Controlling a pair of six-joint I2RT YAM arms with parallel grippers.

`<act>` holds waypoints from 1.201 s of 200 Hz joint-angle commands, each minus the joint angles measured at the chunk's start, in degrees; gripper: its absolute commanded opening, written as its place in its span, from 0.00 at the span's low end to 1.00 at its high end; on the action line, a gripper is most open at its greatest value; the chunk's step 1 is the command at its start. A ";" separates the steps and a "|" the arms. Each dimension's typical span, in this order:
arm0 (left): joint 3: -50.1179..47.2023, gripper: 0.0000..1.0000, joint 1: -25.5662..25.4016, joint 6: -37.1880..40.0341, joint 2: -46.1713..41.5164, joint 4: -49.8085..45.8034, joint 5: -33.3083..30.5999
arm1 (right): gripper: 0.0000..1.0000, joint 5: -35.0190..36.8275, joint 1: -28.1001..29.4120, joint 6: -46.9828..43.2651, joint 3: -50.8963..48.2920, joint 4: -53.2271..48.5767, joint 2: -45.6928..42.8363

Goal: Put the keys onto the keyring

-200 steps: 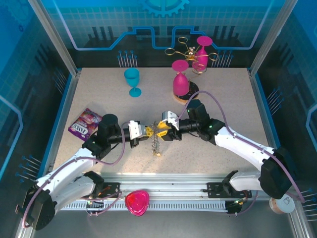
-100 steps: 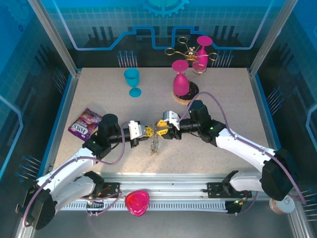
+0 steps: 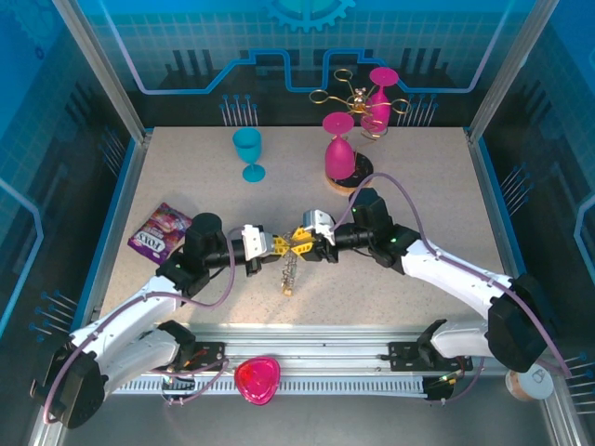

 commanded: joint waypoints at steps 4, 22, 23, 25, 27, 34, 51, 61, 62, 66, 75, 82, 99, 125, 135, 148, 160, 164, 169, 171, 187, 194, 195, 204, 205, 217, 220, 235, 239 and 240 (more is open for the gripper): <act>-0.26 0.00 -0.05 -1.08 0.30 3.97 2.58 | 0.20 -1.21 1.11 -0.87 1.42 1.57 1.62; -0.18 0.00 -0.05 -1.45 0.45 4.08 2.52 | 0.06 -1.27 1.09 -0.74 2.10 1.87 2.23; -0.18 0.00 0.00 -1.45 0.45 4.03 2.51 | 0.06 -1.35 1.06 -0.74 2.13 1.87 2.22; -0.14 0.00 -0.04 -1.45 0.45 4.02 2.50 | 0.04 -1.41 1.04 -0.80 2.19 1.91 2.21; -0.13 0.00 -0.02 -1.52 0.45 4.02 2.43 | 0.02 -1.42 1.07 -0.82 2.23 1.88 2.21; -0.18 0.00 0.01 -1.58 0.50 3.92 2.14 | 0.00 -1.36 1.09 -0.99 2.33 1.79 2.16; -0.18 0.04 -0.04 -1.55 0.20 2.85 0.41 | 0.00 -0.09 1.08 -1.71 2.34 0.82 1.54; -0.22 0.19 -0.05 -1.54 -0.23 2.29 -1.18 | 0.00 0.96 1.05 -2.75 2.41 -1.18 1.11; -0.22 0.19 -0.05 -1.54 -0.24 2.22 -1.27 | 0.00 1.17 1.08 -2.84 2.41 -1.46 1.08; -0.17 0.21 -0.05 -1.31 -0.44 1.77 -1.64 | 0.00 1.58 1.10 -3.47 2.35 -2.80 1.00; 0.06 0.23 0.04 -0.72 -0.84 0.36 -2.13 | 0.00 2.57 1.11 -4.90 4.97 -6.15 1.04; 0.41 0.23 0.07 -0.22 -1.02 -0.92 -2.42 | 0.00 3.24 1.14 -6.15 5.98 -9.04 1.16; 1.68 0.25 0.04 1.03 -1.04 -4.22 -2.30 | 0.00 5.34 1.37 -8.73 8.31 -15.39 1.71; 2.67 0.26 0.09 2.30 -0.68 -6.53 -2.45 | 0.00 8.19 2.28 -12.33 11.62 -22.37 2.64; 3.09 0.26 0.04 2.46 -0.35 -6.98 -2.52 | 0.00 9.12 2.71 -13.56 13.04 -24.49 3.21; 3.53 0.26 0.04 2.58 0.00 -7.17 -2.25 | 0.00 10.60 3.60 -15.33 14.76 -27.40 3.97; 3.75 0.26 0.05 2.68 0.27 -7.29 -2.19 | 0.00 11.41 4.09 -16.52 16.13 -29.58 4.70; 3.84 0.25 0.06 2.80 0.36 -7.42 -2.25 | 0.00 11.71 4.18 -16.87 16.57 -30.11 4.87; 3.94 0.25 0.04 2.92 0.39 -7.60 -2.15 | 0.00 11.98 4.33 -17.25 17.06 -30.72 5.13; 3.99 0.25 0.10 2.93 0.44 -7.68 -2.16 | 0.00 12.05 4.40 -17.37 17.20 -30.89 5.18; 4.42 0.22 0.03 3.44 0.83 -8.60 -1.99 | 0.00 12.52 4.91 -18.09 18.68 -32.43 5.94; 4.56 0.20 -0.01 3.50 1.09 -8.92 -1.99 | 0.00 12.92 5.20 -18.50 19.40 -33.26 6.32; 4.60 0.19 -0.03 3.57 1.08 -8.97 -1.99 | 0.00 12.95 5.27 -18.58 19.52 -33.32 6.37; 4.86 0.15 -0.03 3.96 1.41 -9.56 -1.86 | 0.00 12.98 5.65 -18.76 20.29 -33.89 6.67; 4.89 0.14 -0.04 4.02 1.46 -9.64 -1.83 | 0.00 12.98 5.71 -18.76 20.32 -33.94 6.72; 5.37 0.10 -0.03 4.67 1.73 -10.89 -1.86 | 0.00 12.70 5.93 -18.64 20.76 -33.91 6.84; 5.49 0.10 -0.05 4.89 1.81 -11.19 -1.81 | 0.00 12.60 5.93 -18.62 20.86 -33.84 6.79; 5.96 0.10 -0.14 5.65 2.16 -12.48 -2.06 | 0.00 11.95 5.91 -18.09 21.16 -33.64 6.78; 6.01 0.10 -0.09 5.77 2.19 -12.60 -2.07 | 0.00 11.78 5.91 -18.00 21.27 -33.56 6.85; 6.04 0.10 -0.12 5.76 2.16 -12.61 -2.08 | 0.00 11.81 5.93 -17.94 21.29 -33.51 6.81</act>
